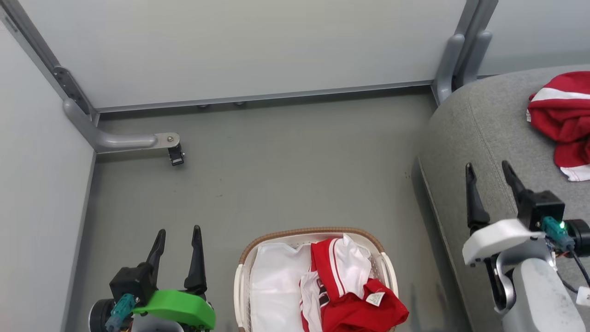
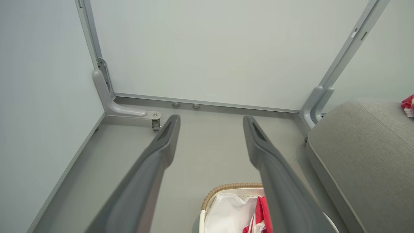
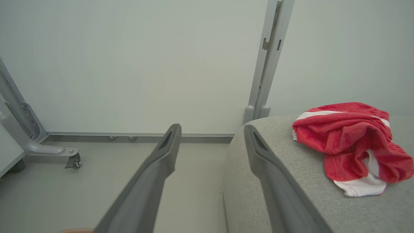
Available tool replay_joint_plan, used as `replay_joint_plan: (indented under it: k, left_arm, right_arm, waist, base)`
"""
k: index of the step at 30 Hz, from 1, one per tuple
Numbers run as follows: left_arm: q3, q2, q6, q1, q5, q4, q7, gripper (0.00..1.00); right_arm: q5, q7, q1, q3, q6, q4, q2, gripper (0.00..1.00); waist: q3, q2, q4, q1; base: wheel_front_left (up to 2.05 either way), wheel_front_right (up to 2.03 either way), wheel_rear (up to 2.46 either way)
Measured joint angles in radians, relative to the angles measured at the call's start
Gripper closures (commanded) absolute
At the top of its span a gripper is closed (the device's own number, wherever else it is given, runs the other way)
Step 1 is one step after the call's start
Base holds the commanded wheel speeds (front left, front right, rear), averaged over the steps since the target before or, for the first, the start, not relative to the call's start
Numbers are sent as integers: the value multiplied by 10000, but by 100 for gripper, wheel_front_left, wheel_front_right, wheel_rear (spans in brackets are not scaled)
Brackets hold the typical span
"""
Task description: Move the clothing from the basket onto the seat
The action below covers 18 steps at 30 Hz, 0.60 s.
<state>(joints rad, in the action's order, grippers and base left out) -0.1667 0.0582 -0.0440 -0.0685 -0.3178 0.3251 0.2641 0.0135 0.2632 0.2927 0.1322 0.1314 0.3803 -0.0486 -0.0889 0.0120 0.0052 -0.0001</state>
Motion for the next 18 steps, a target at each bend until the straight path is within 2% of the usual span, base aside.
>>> replay_joint_plan:
  k: [4, 8, 18]
  left_arm:
    - [205, -52, -46, 268, 111, -90, 0, 0]
    - [370, -65, -92, 443, 140, -184, 0, 0]
    - [378, -77, -132, 700, 105, -136, 0, 0]
  right_arm:
    - [422, 0, -766, -242, 0, -330, -6, 0]
    - [297, 0, -1340, -546, 0, -642, 0, 0]
    - [757, 0, -1851, -828, 0, -828, 2, 0]
  waist:
    - [245, 0, 130, 0]
    - [434, 0, 185, 0]
    - [697, 0, 7, 0]
  base:
    - [0, 0, 0]
    - [0, 0, 0]
    - [0, 0, 0]
